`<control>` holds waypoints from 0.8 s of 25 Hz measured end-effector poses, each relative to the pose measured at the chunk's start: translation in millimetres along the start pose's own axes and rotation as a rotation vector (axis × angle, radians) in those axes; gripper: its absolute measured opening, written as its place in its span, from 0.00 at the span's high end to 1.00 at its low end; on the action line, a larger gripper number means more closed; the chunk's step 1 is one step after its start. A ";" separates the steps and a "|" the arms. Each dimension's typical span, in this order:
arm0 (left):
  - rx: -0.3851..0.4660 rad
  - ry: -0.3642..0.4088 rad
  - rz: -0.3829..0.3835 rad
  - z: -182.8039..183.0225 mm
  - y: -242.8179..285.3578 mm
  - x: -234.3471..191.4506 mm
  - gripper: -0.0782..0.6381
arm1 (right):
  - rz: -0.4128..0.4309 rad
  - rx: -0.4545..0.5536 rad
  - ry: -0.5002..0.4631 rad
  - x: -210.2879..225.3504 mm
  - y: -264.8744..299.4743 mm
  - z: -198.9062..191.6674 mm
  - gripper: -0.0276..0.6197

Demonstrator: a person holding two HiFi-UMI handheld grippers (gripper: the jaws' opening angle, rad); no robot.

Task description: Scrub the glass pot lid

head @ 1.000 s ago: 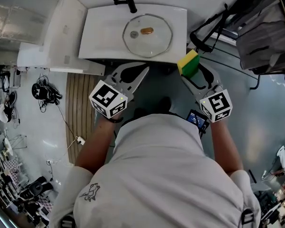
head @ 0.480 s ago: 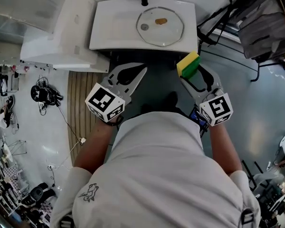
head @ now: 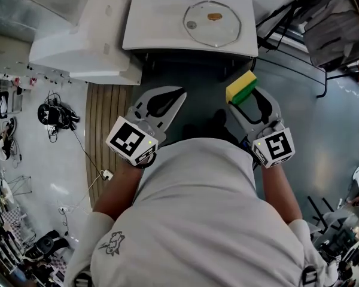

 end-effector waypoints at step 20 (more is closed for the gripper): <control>0.021 -0.006 0.041 3.6 -36.4 8.5 0.89 | -0.031 0.012 0.014 -22.8 -19.2 9.4 0.51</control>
Point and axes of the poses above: the fingertips, and each gripper's own axes: y forward along the fingers, x to its right, z out of its top, the point moved 3 cm from there along -y, backward along the fingers, and after that the axes turned 12 degrees about x, right-handed, at the moved point
